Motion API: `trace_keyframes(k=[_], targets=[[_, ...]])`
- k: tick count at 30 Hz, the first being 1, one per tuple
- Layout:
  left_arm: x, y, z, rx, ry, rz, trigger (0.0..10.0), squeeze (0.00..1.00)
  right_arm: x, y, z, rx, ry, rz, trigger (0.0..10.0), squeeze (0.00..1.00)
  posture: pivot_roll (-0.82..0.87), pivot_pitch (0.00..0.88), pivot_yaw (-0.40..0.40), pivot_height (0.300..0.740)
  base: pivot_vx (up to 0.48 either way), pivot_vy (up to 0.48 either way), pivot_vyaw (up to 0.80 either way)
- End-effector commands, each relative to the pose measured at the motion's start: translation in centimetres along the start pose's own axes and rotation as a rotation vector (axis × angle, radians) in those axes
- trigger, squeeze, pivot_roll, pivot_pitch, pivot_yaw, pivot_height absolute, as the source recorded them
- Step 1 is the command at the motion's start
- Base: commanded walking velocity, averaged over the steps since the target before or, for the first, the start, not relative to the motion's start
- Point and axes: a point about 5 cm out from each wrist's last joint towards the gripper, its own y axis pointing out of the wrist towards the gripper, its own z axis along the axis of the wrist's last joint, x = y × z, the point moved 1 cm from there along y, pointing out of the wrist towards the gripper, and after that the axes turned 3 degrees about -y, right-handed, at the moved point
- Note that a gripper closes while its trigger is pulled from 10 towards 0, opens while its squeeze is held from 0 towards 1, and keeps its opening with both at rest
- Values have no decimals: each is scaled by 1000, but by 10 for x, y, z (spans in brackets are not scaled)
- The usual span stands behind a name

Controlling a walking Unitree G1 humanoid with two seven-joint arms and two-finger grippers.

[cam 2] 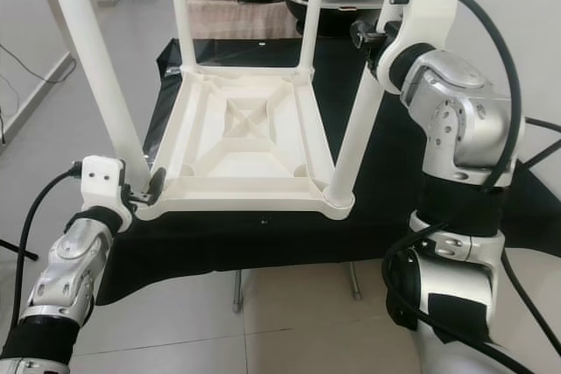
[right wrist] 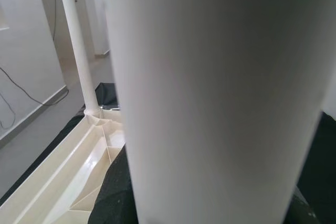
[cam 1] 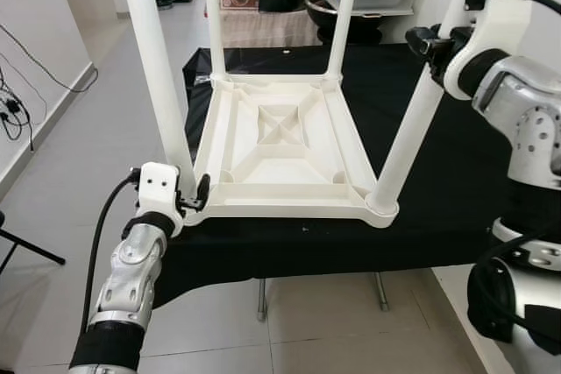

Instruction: Building children table

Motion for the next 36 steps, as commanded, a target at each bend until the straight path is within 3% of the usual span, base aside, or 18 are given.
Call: trace_keyframes(k=[1,3,4,6,7,20,23,24,27,28,29,31,34,35,36], targets=[[-4,1,0,4,16,1,10000,0,-6,2,-11,-42,26,36,0,0,-125,97,-47,740,0,0,0],[-7,2,-3,-2,27,12,10000,0,-8,1,-11,-44,28,39,0,0,-129,111,-45,740,0,0,0],[-8,2,-5,-8,30,16,6588,0,-9,0,-12,-45,30,42,0,0,-129,115,-46,740,0,0,0],[-9,2,-7,-12,32,18,6588,0,-9,0,-12,-46,32,44,0,0,-129,115,-46,740,0,0,0],[-11,2,-8,-13,30,20,0,0,-10,-1,-12,-47,34,45,0,0,-130,120,-46,740,0,0,0],[-26,5,2,35,44,51,0,0,-13,-2,-16,-63,51,50,0,0,-121,134,-40,740,0,0,0],[-37,7,19,96,86,81,0,0,-9,-3,-21,-73,60,27,0,0,-117,134,-35,740,0,0,0],[-41,8,29,127,106,90,0,0,-6,-3,-23,-78,61,15,2941,0,-116,133,-32,740,0,0,0],[-44,8,35,147,118,95,0,0,-4,-3,-24,-81,62,8,2941,0,-116,133,-32,740,0,0,0],[-48,10,47,183,134,104,0,0,-1,-3,-27,-88,63,-9,9961,0,-106,133,-29,740,0,0,0],[-48,10,47,183,134,104,0,0,-1,-3,-27,-88,63,-9,9961,0,-106,133,-29,740,0,0,0],[-64,14,89,299,181,133,0,0,10,-1,-40,-120,92,-69,10000,0,-91,132,-25,740,0,0,0],[-70,15,105,340,197,144,0,0,14,0,-45,-131,103,-89,10000,0,-89,132,-24,740,0,0,0],[-76,16,130,403,226,153,0,0,19,0,-55,-153,125,-123,10000,0,-74,132,-20,740,0,0,0],[-87,15,177,514,284,163,0,0,27,1,-77,-208,184,-185,10000,0,-62,129,-15,740,0,0,0]])
